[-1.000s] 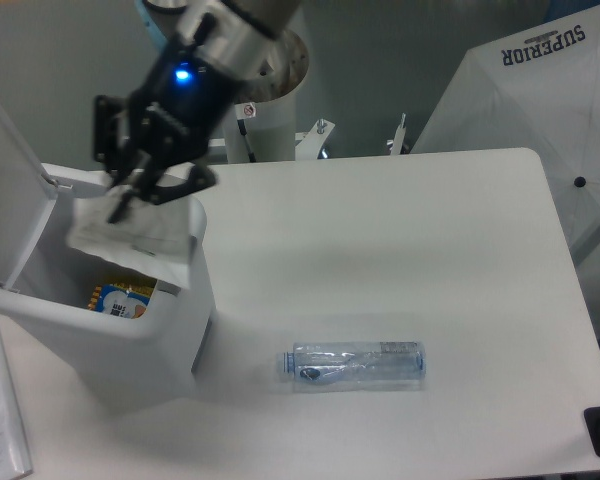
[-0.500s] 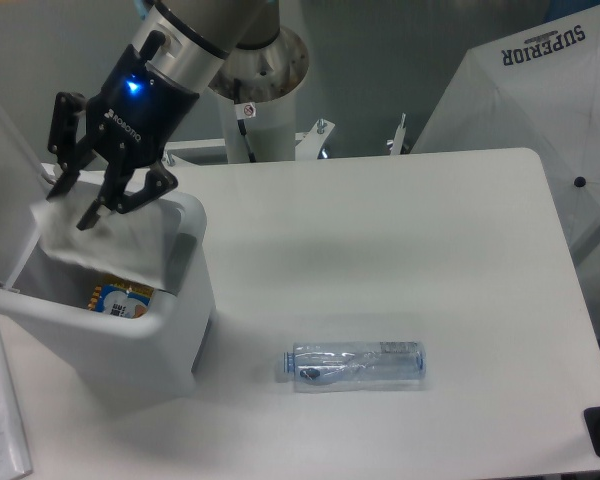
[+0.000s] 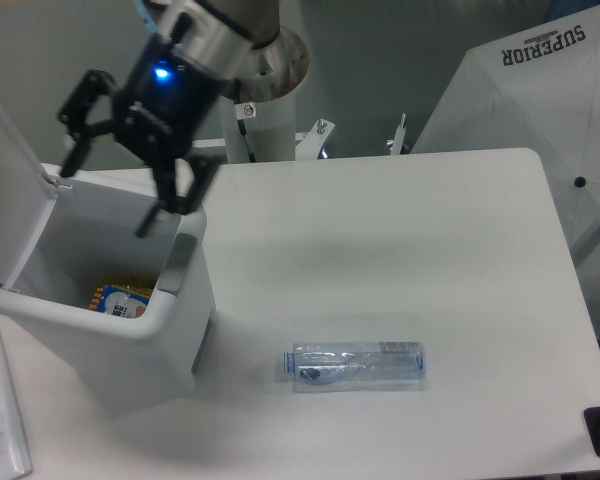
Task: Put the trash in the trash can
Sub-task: 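Move the open gripper over the clear water bottle and lower it, then close the gripper on the bottle's middle and lift it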
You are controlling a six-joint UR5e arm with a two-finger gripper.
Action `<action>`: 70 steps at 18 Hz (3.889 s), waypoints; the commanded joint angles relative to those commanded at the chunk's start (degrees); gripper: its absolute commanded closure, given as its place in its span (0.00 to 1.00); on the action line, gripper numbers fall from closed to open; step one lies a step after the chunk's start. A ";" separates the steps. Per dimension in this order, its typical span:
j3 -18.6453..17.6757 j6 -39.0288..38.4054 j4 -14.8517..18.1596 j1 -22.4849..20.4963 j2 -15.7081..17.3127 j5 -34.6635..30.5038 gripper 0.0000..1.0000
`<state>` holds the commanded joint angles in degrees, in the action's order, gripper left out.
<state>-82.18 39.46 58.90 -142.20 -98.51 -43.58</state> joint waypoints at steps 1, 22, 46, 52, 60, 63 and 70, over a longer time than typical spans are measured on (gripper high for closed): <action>-0.17 0.17 -2.54 -1.32 -0.80 -2.10 0.00; -9.57 33.83 -7.84 -4.85 -16.98 -21.34 0.00; -8.61 40.17 -7.57 6.75 -27.08 -40.79 0.01; -7.11 40.61 -7.31 6.76 -27.52 -40.79 0.49; -5.53 40.52 -7.05 6.23 -26.82 -40.62 0.67; -4.65 40.17 -7.05 5.79 -26.65 -40.44 0.76; -2.73 39.90 -7.05 3.16 -25.15 -38.08 0.92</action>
<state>-84.91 79.37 51.86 -139.04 -123.66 -81.66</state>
